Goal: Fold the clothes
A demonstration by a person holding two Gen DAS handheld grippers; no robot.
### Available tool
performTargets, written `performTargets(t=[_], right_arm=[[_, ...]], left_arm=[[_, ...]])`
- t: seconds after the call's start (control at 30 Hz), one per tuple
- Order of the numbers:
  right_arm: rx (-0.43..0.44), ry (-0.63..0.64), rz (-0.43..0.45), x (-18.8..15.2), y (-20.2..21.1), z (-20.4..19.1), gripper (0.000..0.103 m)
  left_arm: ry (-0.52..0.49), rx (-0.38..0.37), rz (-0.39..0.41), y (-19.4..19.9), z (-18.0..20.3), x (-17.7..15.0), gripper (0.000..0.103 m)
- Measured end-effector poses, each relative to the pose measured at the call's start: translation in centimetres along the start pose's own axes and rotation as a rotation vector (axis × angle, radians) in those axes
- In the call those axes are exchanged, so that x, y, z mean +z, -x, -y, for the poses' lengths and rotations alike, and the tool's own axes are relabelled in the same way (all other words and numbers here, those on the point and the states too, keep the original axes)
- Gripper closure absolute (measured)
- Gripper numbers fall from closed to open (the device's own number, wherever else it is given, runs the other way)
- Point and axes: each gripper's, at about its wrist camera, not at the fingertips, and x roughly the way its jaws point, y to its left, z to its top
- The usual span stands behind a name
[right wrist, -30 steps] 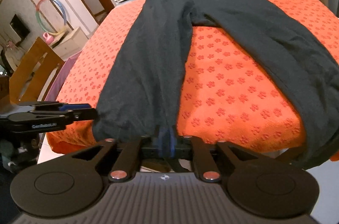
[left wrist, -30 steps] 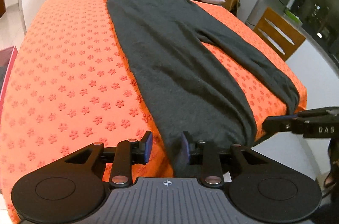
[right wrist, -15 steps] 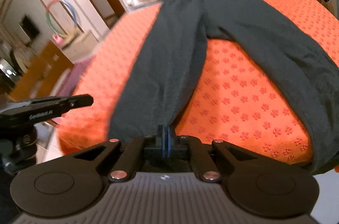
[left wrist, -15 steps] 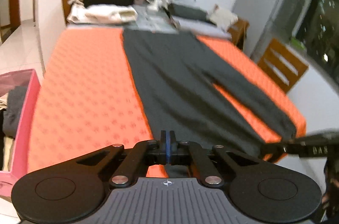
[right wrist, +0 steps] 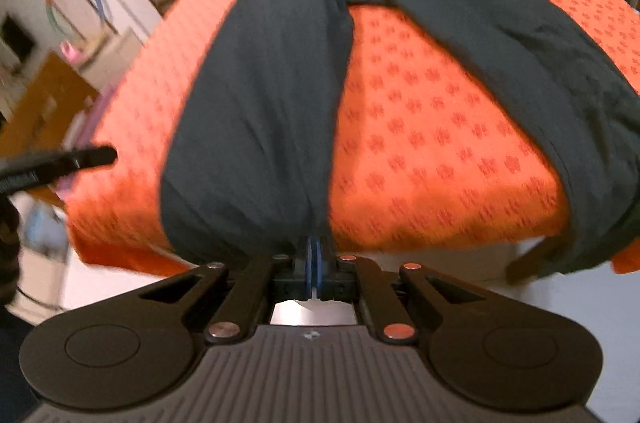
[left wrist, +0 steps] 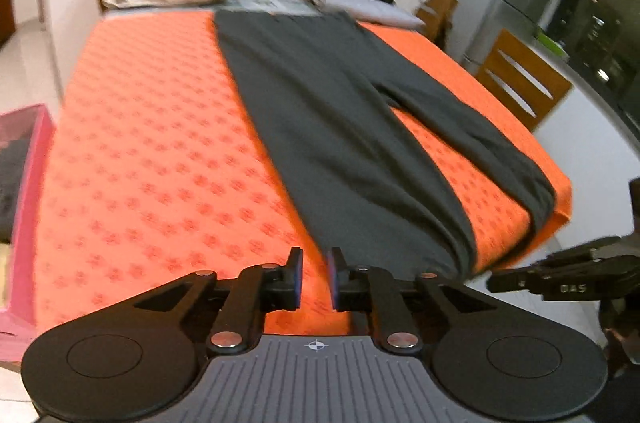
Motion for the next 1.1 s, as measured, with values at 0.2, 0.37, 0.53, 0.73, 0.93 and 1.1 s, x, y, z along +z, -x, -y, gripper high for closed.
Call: performTargets(t=[0.2, 0.37, 0.53, 0.73, 0.93, 1.1], right_arm=[[-0.021, 0.01, 0.014, -1.3, 1.0, 0.0, 0.098], [-0.011, 0.038, 0.055, -1.6, 2.0, -0.2, 0.097], [0.008, 0.063, 0.061, -1.1, 1.0, -0.6, 0.086], [0.008, 0.045, 0.034, -0.4, -2.1, 0.0, 0.084], [0.03, 0.041, -0.016, 0.1, -3.4, 0.0, 0.098], [0.089, 0.086, -0.008, 0.4, -1.5, -1.2, 0.099]], left_arm=[[-0.033, -0.071, -0.06, -1.2, 1.0, -1.2, 0.079], [-0.083, -0.095, -0.11, -1.5, 1.5, -2.4, 0.075], [-0.1, -0.112, -0.15, -1.9, 2.0, -3.3, 0.07], [-0.113, -0.092, -0.177, -2.3, 2.3, -4.7, 0.062], [-0.099, -0.069, -0.198, -3.6, 2.2, -5.9, 0.06], [-0.027, -0.071, -0.165, -4.7, 2.0, -6.2, 0.054]])
